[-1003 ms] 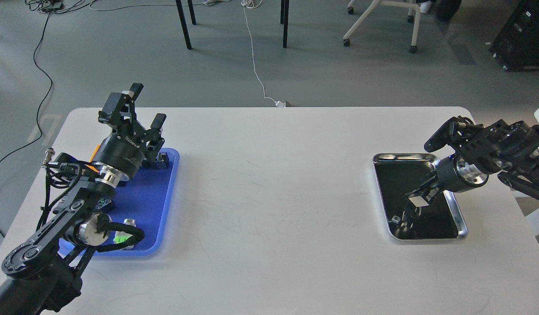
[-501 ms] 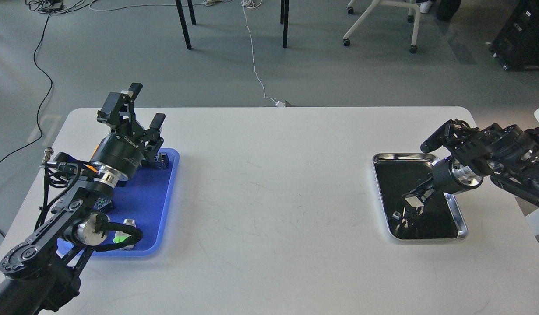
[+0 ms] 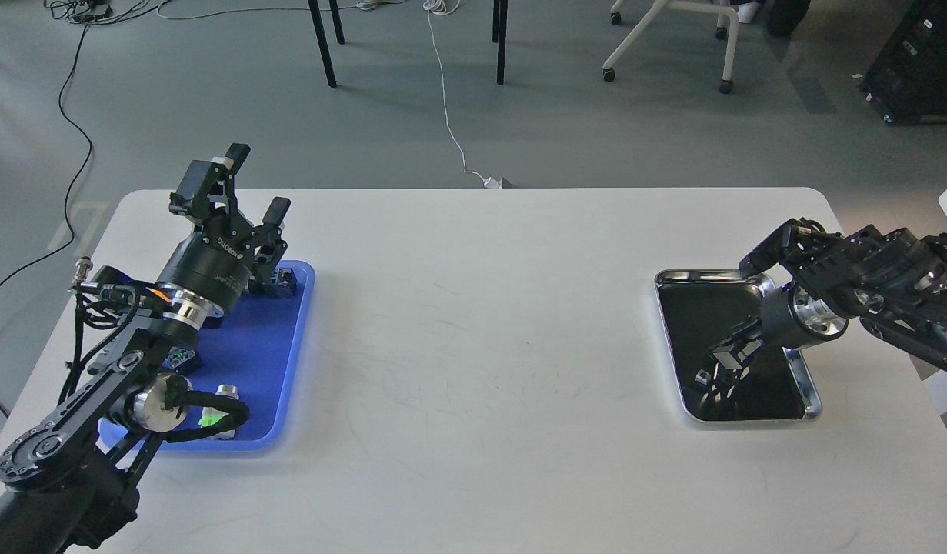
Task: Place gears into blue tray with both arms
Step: 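Lower the right gripper into the metal tray and grasp a small black part, then carry the black part to the table center and open the right gripper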
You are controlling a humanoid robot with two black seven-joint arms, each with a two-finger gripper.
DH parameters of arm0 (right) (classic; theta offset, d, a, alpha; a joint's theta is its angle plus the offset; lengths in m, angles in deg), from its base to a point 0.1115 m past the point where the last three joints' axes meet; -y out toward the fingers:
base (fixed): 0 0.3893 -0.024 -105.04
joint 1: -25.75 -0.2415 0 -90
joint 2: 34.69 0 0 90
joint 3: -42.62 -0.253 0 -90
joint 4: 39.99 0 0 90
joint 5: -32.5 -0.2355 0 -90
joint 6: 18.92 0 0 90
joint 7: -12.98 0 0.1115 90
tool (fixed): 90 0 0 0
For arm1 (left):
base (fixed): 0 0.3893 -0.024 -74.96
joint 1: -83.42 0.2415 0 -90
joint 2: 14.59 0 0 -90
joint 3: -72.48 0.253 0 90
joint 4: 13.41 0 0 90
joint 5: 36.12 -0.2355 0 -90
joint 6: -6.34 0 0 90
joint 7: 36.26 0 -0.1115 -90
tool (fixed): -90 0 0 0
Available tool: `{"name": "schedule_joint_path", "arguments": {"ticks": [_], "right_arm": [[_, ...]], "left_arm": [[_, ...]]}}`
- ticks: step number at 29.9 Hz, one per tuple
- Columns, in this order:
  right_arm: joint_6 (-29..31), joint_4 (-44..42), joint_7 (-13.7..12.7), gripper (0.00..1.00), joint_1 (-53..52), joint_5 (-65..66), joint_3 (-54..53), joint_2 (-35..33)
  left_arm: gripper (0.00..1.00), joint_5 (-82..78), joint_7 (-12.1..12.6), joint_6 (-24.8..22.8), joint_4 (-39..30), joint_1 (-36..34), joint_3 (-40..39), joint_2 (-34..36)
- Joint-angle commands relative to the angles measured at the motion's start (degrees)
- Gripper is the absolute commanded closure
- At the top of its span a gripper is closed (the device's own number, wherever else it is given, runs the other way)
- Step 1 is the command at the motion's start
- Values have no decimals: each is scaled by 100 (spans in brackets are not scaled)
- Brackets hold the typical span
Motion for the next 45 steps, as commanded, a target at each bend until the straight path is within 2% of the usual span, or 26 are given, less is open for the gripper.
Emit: {"name": "schedule_joint_path", "arguments": {"ticks": [1, 10, 12, 14, 18, 28, 37, 45], "right_arm": [[0, -1, 0, 56, 0, 4, 4, -9], [0, -80, 0, 57, 44, -4, 4, -9], [0, -80, 0, 66, 53, 4, 4, -9], [0, -80, 0, 69, 79, 4, 4, -9], [9, -80, 0, 82, 79, -5, 4, -9], [0, 8, 0, 84, -70, -110, -31, -17], [44, 728, 0, 84, -1133, -961, -31, 9], [53, 1203, 0, 83, -1503, -1560, -31, 781]], "left_arm": [[2, 0, 0, 0, -3, 1, 0, -8], [2, 0, 0, -18, -30, -8, 0, 1], [2, 0, 0, -18, -30, 1, 0, 1], [2, 0, 0, -18, -30, 1, 0, 1], [2, 0, 0, -18, -38, 1, -9, 1], [2, 0, 9, -18, -82, 1, 0, 1], [2, 0, 9, -18, -82, -8, 0, 1], [2, 0, 9, -18, -126, -8, 0, 1]]}}
